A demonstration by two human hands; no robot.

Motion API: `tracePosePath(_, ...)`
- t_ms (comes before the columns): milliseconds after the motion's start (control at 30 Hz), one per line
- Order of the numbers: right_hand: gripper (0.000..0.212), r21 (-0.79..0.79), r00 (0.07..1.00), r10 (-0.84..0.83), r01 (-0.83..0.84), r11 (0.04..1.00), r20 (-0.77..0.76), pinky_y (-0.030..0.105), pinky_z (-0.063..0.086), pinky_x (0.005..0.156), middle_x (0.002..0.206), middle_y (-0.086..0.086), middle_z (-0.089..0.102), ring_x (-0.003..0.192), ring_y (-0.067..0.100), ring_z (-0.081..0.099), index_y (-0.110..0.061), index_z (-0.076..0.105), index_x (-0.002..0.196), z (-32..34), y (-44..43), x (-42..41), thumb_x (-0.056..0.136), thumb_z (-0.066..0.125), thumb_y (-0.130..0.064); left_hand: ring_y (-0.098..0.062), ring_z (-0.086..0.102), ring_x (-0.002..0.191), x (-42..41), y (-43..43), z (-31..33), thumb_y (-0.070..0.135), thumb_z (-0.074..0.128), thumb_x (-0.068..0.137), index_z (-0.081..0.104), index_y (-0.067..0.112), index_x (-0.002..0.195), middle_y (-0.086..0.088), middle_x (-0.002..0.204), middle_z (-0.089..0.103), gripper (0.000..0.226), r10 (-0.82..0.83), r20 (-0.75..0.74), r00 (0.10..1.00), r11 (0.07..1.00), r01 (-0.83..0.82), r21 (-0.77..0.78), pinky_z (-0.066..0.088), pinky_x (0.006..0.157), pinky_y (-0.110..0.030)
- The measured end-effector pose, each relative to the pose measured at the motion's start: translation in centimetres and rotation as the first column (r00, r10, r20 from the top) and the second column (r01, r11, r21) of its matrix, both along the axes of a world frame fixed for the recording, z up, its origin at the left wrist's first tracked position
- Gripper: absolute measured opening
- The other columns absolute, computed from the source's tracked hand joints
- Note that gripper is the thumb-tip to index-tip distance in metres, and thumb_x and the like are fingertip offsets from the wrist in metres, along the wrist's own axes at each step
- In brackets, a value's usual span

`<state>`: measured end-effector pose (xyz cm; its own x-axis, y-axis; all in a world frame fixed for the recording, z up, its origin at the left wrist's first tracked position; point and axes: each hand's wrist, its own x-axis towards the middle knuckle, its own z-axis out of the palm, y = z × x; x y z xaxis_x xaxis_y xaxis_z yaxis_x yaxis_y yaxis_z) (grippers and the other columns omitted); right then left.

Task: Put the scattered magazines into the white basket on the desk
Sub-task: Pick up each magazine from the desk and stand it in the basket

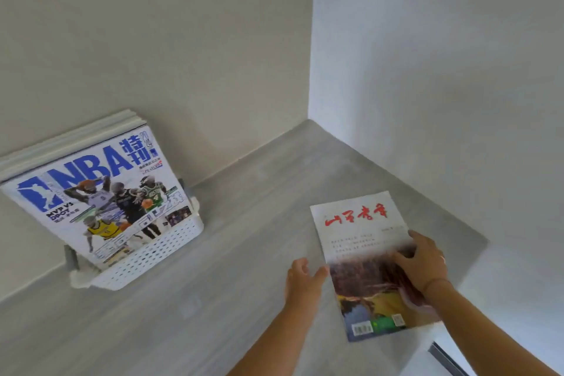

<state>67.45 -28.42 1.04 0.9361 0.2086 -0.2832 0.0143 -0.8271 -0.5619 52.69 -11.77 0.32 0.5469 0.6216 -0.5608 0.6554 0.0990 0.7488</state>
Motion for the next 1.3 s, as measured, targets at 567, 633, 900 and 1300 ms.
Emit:
tracePosePath(567,0.069,0.269,0.983,-0.023,0.072,0.960,-0.181,0.041,0.043,0.102,0.131,0.010,0.053,0.118,0.027,0.051,-0.014,0.040,0.137,-1.5,-4.2,0.2,0.078,0.072,-0.029,-0.022,0.058,0.108,6.3,-3.7,-0.8,0.013,0.061,0.087,0.054,0.013,0.122,-0.006,0.121,0.062,0.036,0.037,0.157,0.987,0.968,0.003,-0.252,0.048,0.096,-0.038)
tracePosePath(633,0.071,0.280,0.984,-0.032,0.081,0.957,-0.175,0.040,0.044,0.101,0.129,0.010,0.053,0.115,0.026,0.052,-0.012,0.040,0.137,-1.5,-4.0,0.4,0.077,0.074,-0.028,-0.022,0.061,0.106,6.2,-3.3,-0.2,0.010,0.060,0.088,0.056,0.012,0.119,-0.005,0.116,0.064,0.031,-0.003,0.235,0.972,0.980,0.050,-0.191,0.051,0.093,-0.038)
tracePosePath(900,0.025,0.536,0.918,0.119,0.112,0.837,-0.378,0.041,0.053,0.086,0.115,0.019,0.062,0.099,0.027,0.061,-0.008,0.056,0.110,0.7,-0.1,2.2,0.087,0.059,-0.002,-0.014,0.067,0.089,3.8,3.0,4.2,0.019,0.067,0.084,0.064,0.017,0.107,0.006,0.091,0.070,0.023,-0.098,0.357,0.929,0.994,0.107,-0.005,0.056,0.066,-0.016)
tracePosePath(1300,0.011,0.602,0.826,0.560,-0.480,0.639,0.064,0.030,0.049,0.071,0.077,0.004,0.069,0.072,0.012,0.059,-0.004,0.069,0.087,9.8,21.9,-1.5,0.078,0.066,0.002,-0.004,0.062,0.081,-10.1,20.1,11.1,0.020,0.062,0.086,0.065,0.019,0.116,0.014,0.098,0.064,0.029,0.217,0.310,0.925,0.841,-0.339,0.421,0.043,0.063,-0.012)
